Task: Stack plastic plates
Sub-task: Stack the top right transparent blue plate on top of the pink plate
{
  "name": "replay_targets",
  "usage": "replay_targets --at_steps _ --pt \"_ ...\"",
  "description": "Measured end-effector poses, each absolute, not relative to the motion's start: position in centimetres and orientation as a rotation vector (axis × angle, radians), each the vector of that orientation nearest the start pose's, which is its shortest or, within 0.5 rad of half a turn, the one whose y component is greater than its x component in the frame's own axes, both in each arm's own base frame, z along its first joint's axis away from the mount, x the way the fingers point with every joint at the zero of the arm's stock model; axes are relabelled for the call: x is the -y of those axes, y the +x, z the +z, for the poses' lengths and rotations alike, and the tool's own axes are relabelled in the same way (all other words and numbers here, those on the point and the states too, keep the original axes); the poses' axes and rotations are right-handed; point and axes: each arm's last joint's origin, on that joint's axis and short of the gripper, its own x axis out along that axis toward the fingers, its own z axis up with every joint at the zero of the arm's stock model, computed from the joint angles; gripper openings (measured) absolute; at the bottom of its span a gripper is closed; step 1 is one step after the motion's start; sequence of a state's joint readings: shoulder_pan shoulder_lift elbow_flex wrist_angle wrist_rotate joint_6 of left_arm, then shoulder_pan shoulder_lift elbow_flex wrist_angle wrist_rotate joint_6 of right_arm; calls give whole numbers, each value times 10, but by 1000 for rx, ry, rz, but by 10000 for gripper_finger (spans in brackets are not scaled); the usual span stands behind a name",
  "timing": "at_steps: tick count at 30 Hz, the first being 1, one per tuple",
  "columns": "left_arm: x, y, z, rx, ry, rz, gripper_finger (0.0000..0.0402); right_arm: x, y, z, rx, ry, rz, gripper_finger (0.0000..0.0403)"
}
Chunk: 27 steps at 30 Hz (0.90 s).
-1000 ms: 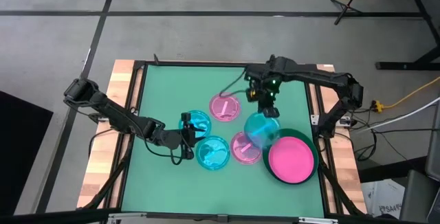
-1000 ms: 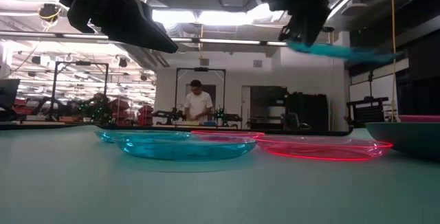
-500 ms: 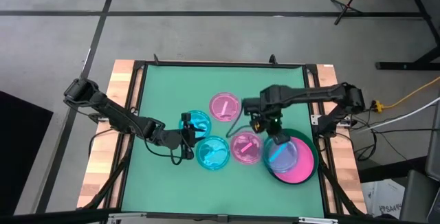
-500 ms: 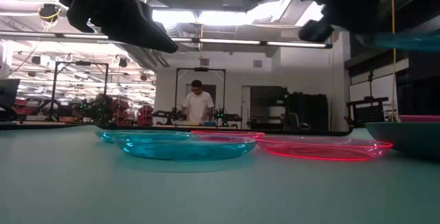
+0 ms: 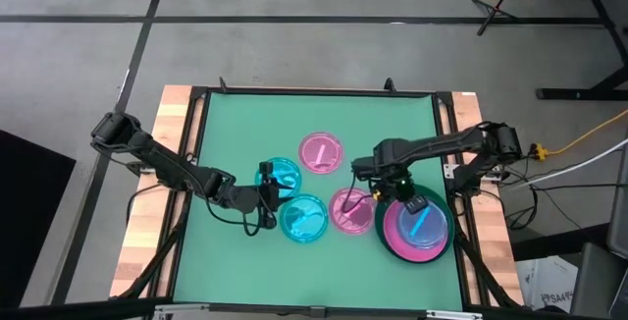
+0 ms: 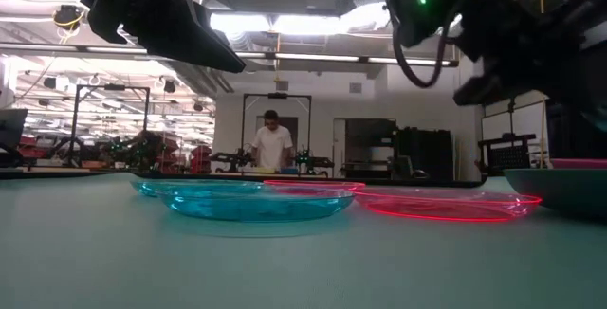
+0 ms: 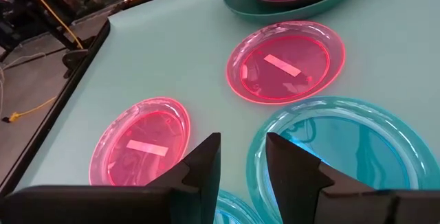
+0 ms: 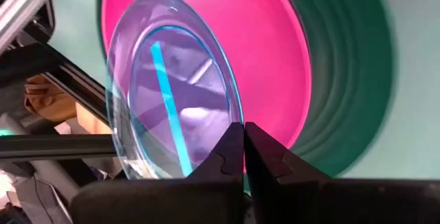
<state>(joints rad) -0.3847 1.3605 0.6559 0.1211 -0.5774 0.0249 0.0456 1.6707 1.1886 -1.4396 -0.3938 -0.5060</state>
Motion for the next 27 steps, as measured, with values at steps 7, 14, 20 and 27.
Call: replay_targets --at_steps 7,14,20,27 --pt "86 254 198 -520 295 181 110 -23 253 197 -1741 1 763 0" --pt "86 254 198 -520 295 181 110 -23 259 192 -1670 -25 761 0" --pt "86 254 198 -520 295 181 110 -23 259 192 -1668 -43 750 0" --pt "86 254 198 -520 295 181 110 -21 259 191 -1694 -115 704 0"
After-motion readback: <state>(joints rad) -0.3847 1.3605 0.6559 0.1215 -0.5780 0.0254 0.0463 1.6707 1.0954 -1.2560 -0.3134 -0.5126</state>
